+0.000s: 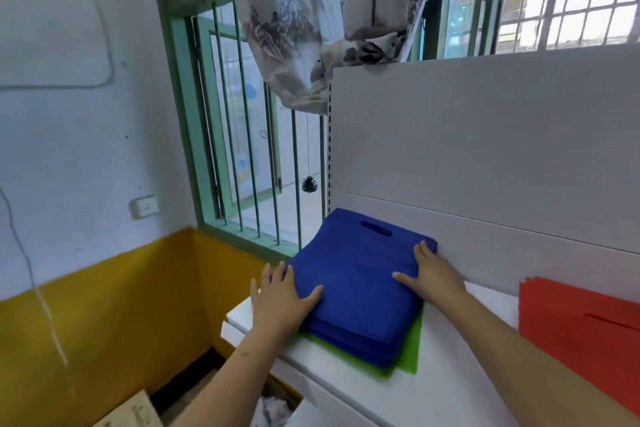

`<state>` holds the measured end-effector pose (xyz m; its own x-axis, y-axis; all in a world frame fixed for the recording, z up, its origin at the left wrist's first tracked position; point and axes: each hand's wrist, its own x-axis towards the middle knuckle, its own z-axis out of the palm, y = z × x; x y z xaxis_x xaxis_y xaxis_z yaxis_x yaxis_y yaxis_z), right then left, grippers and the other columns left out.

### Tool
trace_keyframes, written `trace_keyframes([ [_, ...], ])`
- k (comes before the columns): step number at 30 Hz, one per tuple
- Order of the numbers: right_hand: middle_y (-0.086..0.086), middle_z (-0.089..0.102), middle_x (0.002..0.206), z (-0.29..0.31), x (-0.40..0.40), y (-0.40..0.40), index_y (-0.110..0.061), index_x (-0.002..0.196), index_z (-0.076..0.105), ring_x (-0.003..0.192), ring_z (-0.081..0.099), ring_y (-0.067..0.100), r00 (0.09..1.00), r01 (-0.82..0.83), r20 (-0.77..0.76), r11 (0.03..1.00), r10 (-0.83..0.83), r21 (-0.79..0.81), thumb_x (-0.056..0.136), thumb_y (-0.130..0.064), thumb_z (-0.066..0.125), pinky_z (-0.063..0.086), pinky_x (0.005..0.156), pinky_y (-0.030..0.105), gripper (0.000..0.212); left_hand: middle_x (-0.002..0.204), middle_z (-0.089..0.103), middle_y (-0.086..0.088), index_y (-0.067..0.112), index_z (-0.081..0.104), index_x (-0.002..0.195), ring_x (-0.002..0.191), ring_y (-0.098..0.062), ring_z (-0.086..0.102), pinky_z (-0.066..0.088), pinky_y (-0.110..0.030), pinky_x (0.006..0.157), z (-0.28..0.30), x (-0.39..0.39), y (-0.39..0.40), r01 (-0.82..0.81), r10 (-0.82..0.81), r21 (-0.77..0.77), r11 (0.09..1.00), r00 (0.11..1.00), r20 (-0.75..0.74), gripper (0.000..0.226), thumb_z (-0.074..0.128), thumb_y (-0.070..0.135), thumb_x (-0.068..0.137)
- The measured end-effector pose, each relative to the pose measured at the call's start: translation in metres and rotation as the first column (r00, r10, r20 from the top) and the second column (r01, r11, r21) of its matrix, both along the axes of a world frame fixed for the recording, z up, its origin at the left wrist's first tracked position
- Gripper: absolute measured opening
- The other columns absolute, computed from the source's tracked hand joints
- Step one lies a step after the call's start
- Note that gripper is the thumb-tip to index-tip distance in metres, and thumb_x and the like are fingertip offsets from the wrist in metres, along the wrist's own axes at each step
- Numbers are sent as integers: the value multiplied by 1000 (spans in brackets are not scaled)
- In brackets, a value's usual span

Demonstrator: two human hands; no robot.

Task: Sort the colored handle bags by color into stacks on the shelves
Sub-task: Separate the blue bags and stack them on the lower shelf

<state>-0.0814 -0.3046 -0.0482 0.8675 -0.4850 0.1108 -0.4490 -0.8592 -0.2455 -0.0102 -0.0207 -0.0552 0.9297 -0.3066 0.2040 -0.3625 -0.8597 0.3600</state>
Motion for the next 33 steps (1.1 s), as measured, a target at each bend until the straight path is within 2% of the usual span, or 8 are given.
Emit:
trace_keyframes([
  [7, -2, 17, 161, 1, 1, 29, -19, 154, 20, 148, 14, 26, 991, 90, -79, 970, -111, -226, 99, -57, 34, 23, 115, 35, 68, 155, 33, 16, 38, 45, 143, 151, -16, 1, -10, -56, 118, -18, 2, 1, 36, -32, -37, 999, 993, 110, 57, 27, 64, 96],
  [12, -3, 56, 135, -2, 0, 53, -21, 125, 58, 142, 30, 21, 992, 94, -49, 944, -115, -316, 105, -35, 33, 25, 108, 33, 36, 143, 47, 20, 45, 63, 123, 149, -11, 12, -12, -55, 117, -17, 3, 4, 143, -130, -93, 985, 982, 139, 36, 36, 52, 99],
  [17, -1, 68, 109, 22, -47, 74, -23, 105, 69, 103, 61, 22, 965, 174, 206, 983, -160, -55, 102, -37, 40, 38, 71, 28, 33, 153, 41, 6, 46, 58, 128, 150, -20, 15, -10, -53, 119, 2, 3, 9, 263, -229, -172, 949, 954, 195, 33, 40, 42, 101],
  [19, 0, 71, 98, 41, -78, 73, -25, 98, 70, 94, 65, 23, 907, 198, 367, 978, -208, 66, 101, -37, 42, 43, 69, 29, 30, 153, 40, 5, 49, 47, 137, 144, -16, 30, 12, -45, 122, 21, -12, 8, 391, -362, -495, 776, 919, 158, 38, 41, 32, 104],
  [21, 1, 71, 81, 57, -117, 72, -21, 88, 70, 74, 69, 20, 826, 190, 501, 964, -258, 183, 100, -31, 45, 54, 67, 37, 29, 140, 51, 16, 48, 43, 140, 128, 0, 46, 37, -30, 111, 41, -42, 4, 448, -545, -759, 473, 826, 148, 43, 41, 26, 104],
  [24, 8, 66, 72, 76, -191, 71, -12, 82, 67, 54, 68, 16, 675, 224, 602, 896, -426, 383, 100, -24, 49, 59, 60, 42, 28, 117, 56, 22, 43, 52, 135, 104, 13, 52, 41, -13, 94, 57, -93, -15, 458, -682, -856, 239, 707, 188, 46, 43, 12, 102],
  [29, 2, 72, 85, 64, -343, 71, -19, 92, 71, 84, 69, 25, 504, 401, 632, 807, -589, 433, 93, -37, 55, 56, 82, 50, 24, 128, 59, 9, 32, 70, 115, 114, -1, 55, 47, -16, 94, 52, -189, -59, 480, -859, -872, 102, 485, 166, 50, 55, -8, 89],
  [33, -3, 73, 98, 40, -462, 102, -25, 95, 72, 98, 67, 23, 224, 408, 649, 675, -727, 615, 96, -13, 57, 55, 88, 39, 19, 110, 70, 5, 28, 73, 102, 90, 8, 64, 51, -10, 69, 33, -287, -80, 426, -974, -903, 52, 222, 49, 58, 50, -20, 81],
])
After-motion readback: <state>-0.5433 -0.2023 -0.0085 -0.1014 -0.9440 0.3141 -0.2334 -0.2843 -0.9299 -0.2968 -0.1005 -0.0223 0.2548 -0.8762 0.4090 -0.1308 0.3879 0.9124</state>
